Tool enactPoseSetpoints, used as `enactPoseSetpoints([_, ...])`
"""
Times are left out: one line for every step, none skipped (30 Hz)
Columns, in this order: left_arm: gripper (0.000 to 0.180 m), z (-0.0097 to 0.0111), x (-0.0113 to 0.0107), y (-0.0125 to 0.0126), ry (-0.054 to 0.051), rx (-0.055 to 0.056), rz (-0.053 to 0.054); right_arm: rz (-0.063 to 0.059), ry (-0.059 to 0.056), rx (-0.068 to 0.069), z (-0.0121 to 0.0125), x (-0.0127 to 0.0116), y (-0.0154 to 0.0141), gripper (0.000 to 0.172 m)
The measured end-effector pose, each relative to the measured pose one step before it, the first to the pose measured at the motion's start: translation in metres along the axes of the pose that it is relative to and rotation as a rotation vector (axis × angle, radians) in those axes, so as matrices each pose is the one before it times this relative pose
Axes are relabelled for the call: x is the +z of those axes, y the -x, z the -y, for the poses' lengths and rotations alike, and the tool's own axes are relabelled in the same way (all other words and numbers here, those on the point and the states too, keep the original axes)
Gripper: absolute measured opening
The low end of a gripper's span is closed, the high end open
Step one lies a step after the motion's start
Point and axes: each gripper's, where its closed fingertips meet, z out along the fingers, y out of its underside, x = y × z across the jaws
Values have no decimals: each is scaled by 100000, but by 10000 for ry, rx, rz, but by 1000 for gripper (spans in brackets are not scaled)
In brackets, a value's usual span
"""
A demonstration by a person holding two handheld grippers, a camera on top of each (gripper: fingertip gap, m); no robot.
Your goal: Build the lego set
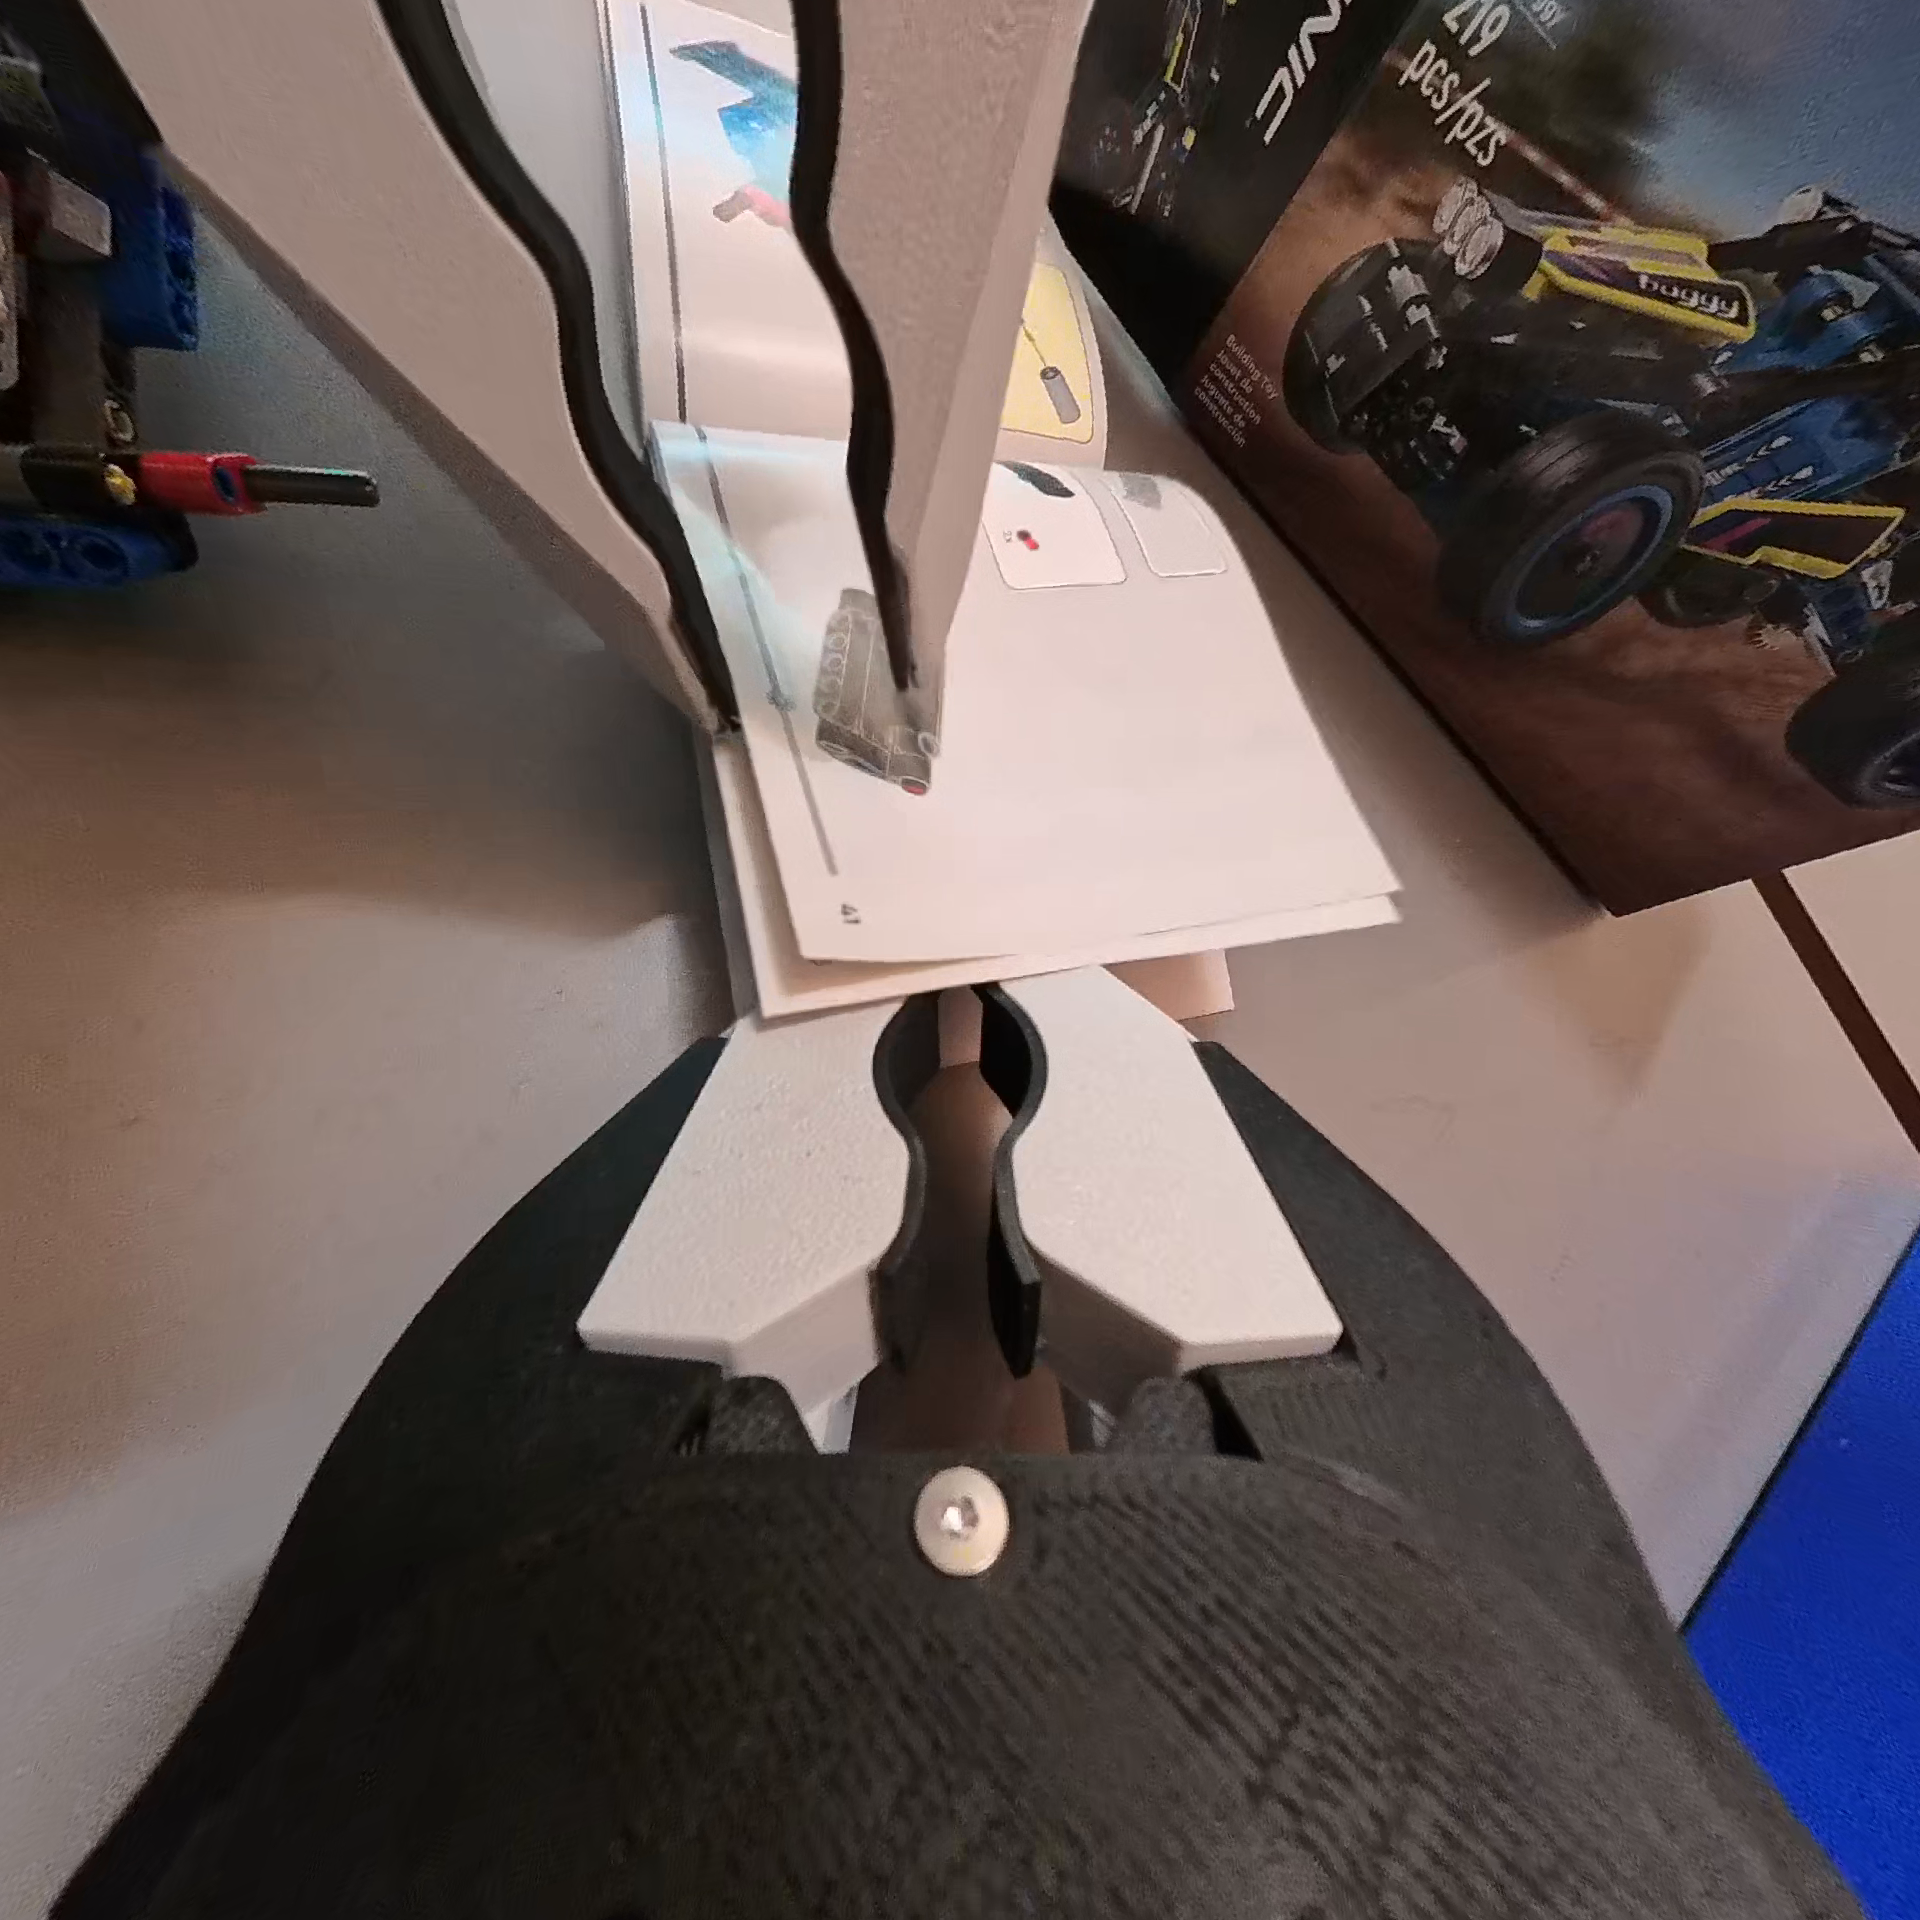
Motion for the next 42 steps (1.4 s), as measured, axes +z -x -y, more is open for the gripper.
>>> enactPoseSetpoints([20, -27, -122, 153, -18, -45, 34, 7, 1, 7, -3, -7, -7, 0])
enactPoseSetpoints([16, -34, -116, 221, -12, -25, 95, 4, 1, 4, -11, -9, 2, 0])
enactPoseSetpoints([11, -53, -86, 236, 18, -7, 119, 0, 0, 0, -1, 0, -1, 0])
enactPoseSetpoints([8, -49, -91, 128, 34, 17, 67, -6, -1, -7, 0, -7, -2, 0])
enactPoseSetpoints([7, -14, -80, 132, 15, -4, 72, -9, -1, -11, 5, -7, 0, 0])
enactPoseSetpoints([2, 18, -56, 215, -2, -51, 127, -6, -1, -6, -4, -7, -9, 0])
enactPoseSetpoints([0, 1, -34, 148, 6, -53, 91, 2, 1, 3, -1, 0, 5, 0])
enactPoseSetpoints([0, -36, -26, 141, 23, -61, 87, 2, 1, 7, -2, -7, -14, 0])
enactPoseSetpoints([0, -68, -31, 95, 23, -76, 57, -3, 0, 1, 2, -14, -5, 0])
enactPoseSetpoints([0, -80, -53, -50, 22, -108, -48, -12, -1, -8, 1, -7, -11, 0])
enactPoseSetpoints([0, -95, -107, 6, 4, -187, -21, -28, -4, -14, 1, -7, -13, 0])
enactPoseSetpoints([0, -76, -246, 306, -65, -307, 146, -61, -10, -44, 11, -27, -36, 0])
enactPoseSetpoints([0, -47, -423, 423, -172, -416, 191, -82, -22, -132, 12, -43, -8, 0])
enactPoseSetpoints([0, -27, -620, 622, -286, -618, 266, -148, -28, -181, -77, -144, -82, 0])
enactPoseSetpoints([0, 28, -837, 853, -434, -856, 347, -369, 53, -100, -352, -286, -474, 0])
enactPoseSetpoints([0, 166, -989, 850, -614, -987, 277, -630, 144, 4, -513, -486, -1020, 0])
enactPoseSetpoints([0, 105, -1085, 943, -650, -1069, 267, -783, 87, 105, -394, -675, -1461, 0])
enactPoseSetpoints([0, -108, -1100, 1160, -539, -1062, 366, -862, -132, 247, 34, -774, -1729, 0])
enactPoseSetpoints([0, -342, -1049, 1271, -397, -938, 395, -698, -413, 390, 590, -724, -1550, 0])
enactPoseSetpoints([0, -499, -944, 1207, -285, -782, 356, -396, -601, 445, 1092, -541, -983, 0])
enactPoseSetpoints([0, -621, -777, 994, -209, -659, 265, -153, -598, 335, 1276, -250, -310, 0])
enactPoseSetpoints([0, -749, -570, 656, -121, -517, 106, -206, -374, 93, 1032, 77, 2, 0])
enactPoseSetpoints([0, -957, -417, 663, 55, -391, 172, -82, -196, -227, 752, 403, 537, 0])
enactPoseSetpoints([0, -1022, -352, 781, 145, -246, 305, 313, -125, -419, 594, 717, 1397, 0])
enactPoseSetpoints([0, -941, -282, 702, 114, -160, 307, 507, 108, -387, 199, 1028, 1790, 0])
enactPoseSetpoints([0, -974, -234, 734, 163, -163, 339, 629, 361, -435, -219, 1198, 1960, 0])
enactPoseSetpoints([0, -1187, -147, 725, 355, -156, 326, 524, 484, -573, -477, 1177, 1700, 0])
enactPoseSetpoints([1, -1303, -87, 599, 472, -141, 240, 265, 593, -600, -652, 971, 1114, 0])
enactPoseSetpoints([3, -1233, -117, 626, 497, -128, 273, 217, 621, -507, -702, 707, 832, 0])
enactPoseSetpoints([6, -1073, -215, 600, 459, -25, 292, 18, 472, -388, -460, 338, 348, 0])
enactPoseSetpoints([7, -785, -387, 620, 336, 49, 349, 16, 153, -374, -38, -78, 164, 0])
enactPoseSetpoints([7, -367, -580, 657, 140, 77, 417, 77, 32, -209, -39, -129, 245, 0])
enactPoseSetpoints([7, 218, -731, 566, -134, 129, 415, 88, -142, -199, 51, -227, 219, 0])
enactPoseSetpoints([7, 722, -828, 356, -368, 223, 352, 88, -187, -245, -13, -316, 235, 0])
enactPoseSetpoints([6, 1050, -728, 80, -485, 285, 231, 85, -109, -104, -175, -379, 167, 0])
enactPoseSetpoints([6, 1169, -487, -512, -514, 417, -93, 193, -86, 21, -219, -491, 238, 0])
enactPoseSetpoints([5, 857, -174, -831, -364, 513, -272, 237, -117, -34, -278, -569, 274, 0])
enactPoseSetpoints([3, 333, 226, -881, -82, 523, -329, 170, -80, -82, -452, -621, 194, 0])
enactPoseSetpoints([2, -220, 595, -1142, 198, 541, -585, 85, 3, -123, -678, -670, 73, 0])
enactPoseSetpoints([2, -623, 863, -1317, 413, 447, -767, 110, -6, -120, -689, -718, 138, 0])
enactPoseSetpoints([3, -648, 1028, -998, 451, 309, -609, 79, 68, -15, -754, -691, 80, 0])
enactPoseSetpoints([3, -344, 1061, -593, 282, 318, -375, 56, 43, 86, -682, -613, 58, 0])
